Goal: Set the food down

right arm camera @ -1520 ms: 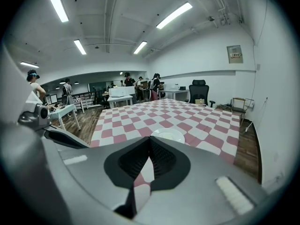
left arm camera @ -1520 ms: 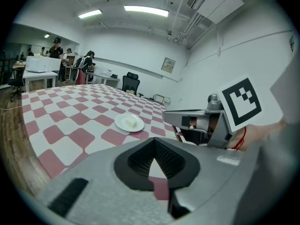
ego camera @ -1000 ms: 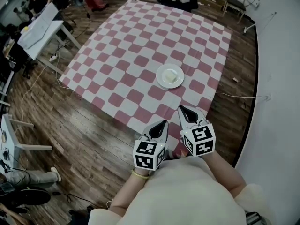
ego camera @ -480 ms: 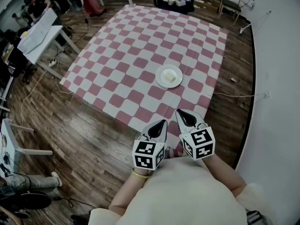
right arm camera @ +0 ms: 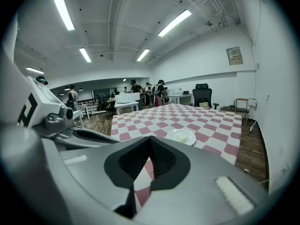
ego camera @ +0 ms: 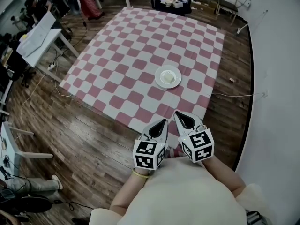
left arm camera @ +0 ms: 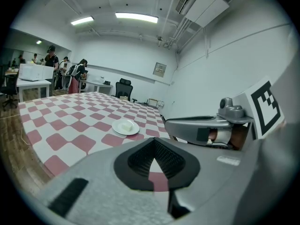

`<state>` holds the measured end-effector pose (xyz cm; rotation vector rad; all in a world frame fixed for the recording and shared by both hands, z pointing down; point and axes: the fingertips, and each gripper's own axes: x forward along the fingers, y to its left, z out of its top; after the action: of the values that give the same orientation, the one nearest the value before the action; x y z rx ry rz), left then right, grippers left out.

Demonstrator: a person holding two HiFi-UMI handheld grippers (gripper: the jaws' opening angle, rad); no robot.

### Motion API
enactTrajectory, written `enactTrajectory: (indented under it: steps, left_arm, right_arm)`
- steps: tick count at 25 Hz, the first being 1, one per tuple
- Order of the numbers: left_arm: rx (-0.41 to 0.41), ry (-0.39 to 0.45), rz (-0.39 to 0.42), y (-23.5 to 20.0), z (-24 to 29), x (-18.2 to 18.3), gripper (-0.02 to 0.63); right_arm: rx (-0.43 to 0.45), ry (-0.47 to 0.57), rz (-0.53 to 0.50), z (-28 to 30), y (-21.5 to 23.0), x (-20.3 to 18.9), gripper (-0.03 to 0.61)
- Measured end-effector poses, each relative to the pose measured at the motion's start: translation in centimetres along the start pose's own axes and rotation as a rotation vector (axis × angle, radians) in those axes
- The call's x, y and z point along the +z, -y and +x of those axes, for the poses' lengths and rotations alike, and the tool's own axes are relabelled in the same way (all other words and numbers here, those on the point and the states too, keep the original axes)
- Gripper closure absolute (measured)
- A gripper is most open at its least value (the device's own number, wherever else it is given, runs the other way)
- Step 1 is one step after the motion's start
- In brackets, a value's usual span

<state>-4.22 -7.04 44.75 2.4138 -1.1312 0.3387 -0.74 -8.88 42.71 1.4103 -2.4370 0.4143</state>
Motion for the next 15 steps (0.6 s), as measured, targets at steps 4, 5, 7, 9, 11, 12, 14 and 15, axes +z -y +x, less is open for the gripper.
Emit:
enactTrajectory:
  steps: [4,5,7,9,11,12,14,15]
  left_arm:
    - [-0.003,0.003,-0.001,0.06,0.00,0.05,0.614]
    - [-0.003,0.004,-0.002,0.03,-0.01,0.07,0.614]
    - [-0.002,0.004,-0.004,-0.03,-0.04,0.10,0.614]
    - [-0.001,0.004,-0.005,-0.05,0.01,0.08,0.614]
    - [-0.002,0.003,-0.006,-0.03,0.11,0.03,0.614]
    - [-0.003,0.003,-0.006,-0.02,0.15,0.02,0.614]
    - [-0.005,0.001,-0.008,-0.03,0.18,0.02,0.614]
    - [-0.006,0.000,-0.009,-0.04,0.18,0.02,0.614]
  right_arm:
    - [-0.001,0.000,0.001,-0.07,-0.08,-0.05,0.574]
    - [-0.001,0.000,0.002,-0.04,-0.10,-0.03,0.574]
    - [0.000,0.001,0.004,0.00,-0.15,0.00,0.574]
    - [0.001,0.002,0.004,0.04,-0.20,0.00,0.574]
    - [0.003,0.002,0.004,0.06,-0.20,-0.06,0.574]
    - [0.003,0.002,0.005,0.08,-0.20,-0.09,0.574]
    - [0.002,0.001,0.008,0.12,-0.22,-0.12,0.574]
    - [0.001,-0.001,0.009,0.14,-0.24,-0.14,0.574]
